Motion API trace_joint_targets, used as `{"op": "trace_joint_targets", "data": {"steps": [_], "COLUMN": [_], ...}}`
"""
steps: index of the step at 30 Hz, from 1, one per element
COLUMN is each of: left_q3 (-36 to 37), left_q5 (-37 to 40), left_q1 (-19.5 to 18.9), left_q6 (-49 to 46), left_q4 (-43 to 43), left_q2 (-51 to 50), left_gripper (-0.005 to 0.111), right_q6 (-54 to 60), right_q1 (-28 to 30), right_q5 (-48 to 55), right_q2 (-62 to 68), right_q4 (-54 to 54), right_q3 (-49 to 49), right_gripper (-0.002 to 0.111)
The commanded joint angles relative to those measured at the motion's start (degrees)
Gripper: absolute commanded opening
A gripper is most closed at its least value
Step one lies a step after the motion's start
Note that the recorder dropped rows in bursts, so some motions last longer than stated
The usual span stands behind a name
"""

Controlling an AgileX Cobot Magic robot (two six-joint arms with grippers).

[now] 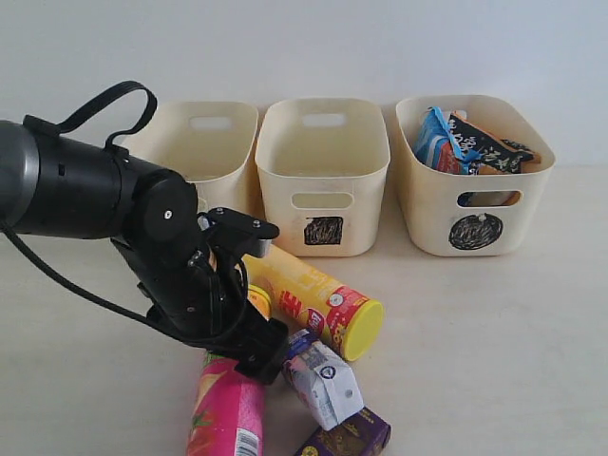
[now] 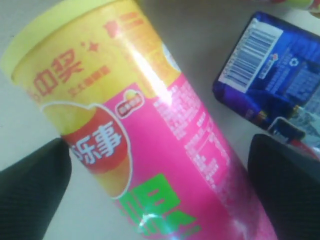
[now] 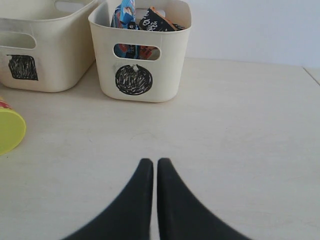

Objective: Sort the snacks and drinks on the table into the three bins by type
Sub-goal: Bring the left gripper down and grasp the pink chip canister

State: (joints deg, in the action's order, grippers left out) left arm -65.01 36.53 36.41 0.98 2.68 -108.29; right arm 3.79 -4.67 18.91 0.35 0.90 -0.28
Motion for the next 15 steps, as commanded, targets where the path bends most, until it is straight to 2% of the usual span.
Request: {"op": "trace_joint_targets", "data": {"steps": [1,8,10,12,15], "left_q3": [-0.32,-0.19,0.04,0.83,2.14], "left_q5": [1.96,4.23,4.09,3.65,2.87], "left_q1": [0.12,0.12,0.12,0.12,0.12], "left_q6": [0.93,1.36,1.36,1.53,3.55], "left_q4": [-2.35,-2.68,-2.68,-2.99,-4.84], "left_q2": [-0.03,-0.03,-0.03,-0.03,-0.11], "left_gripper": [0.086,0.086,0.079,0.068,0.063], "right_q6": [0.01,0.01,0.01,0.01,0.01], "right_q1": [0.17,0.17,0.17,0.17,0.17], "right_q5": [-0.25,-0.24,-0.24,-0.24,-0.24], "right_q2": [-0.35,-0.35,-0.35,-0.35,-0.35], "right_q4": [-0.18,0.03,0.03,0.03,0.03], "right_q3": [0.28,0.28,0.28,0.28,0.28], "right_gripper": [0.0,0.0,0.0,0.0,0.0]}}
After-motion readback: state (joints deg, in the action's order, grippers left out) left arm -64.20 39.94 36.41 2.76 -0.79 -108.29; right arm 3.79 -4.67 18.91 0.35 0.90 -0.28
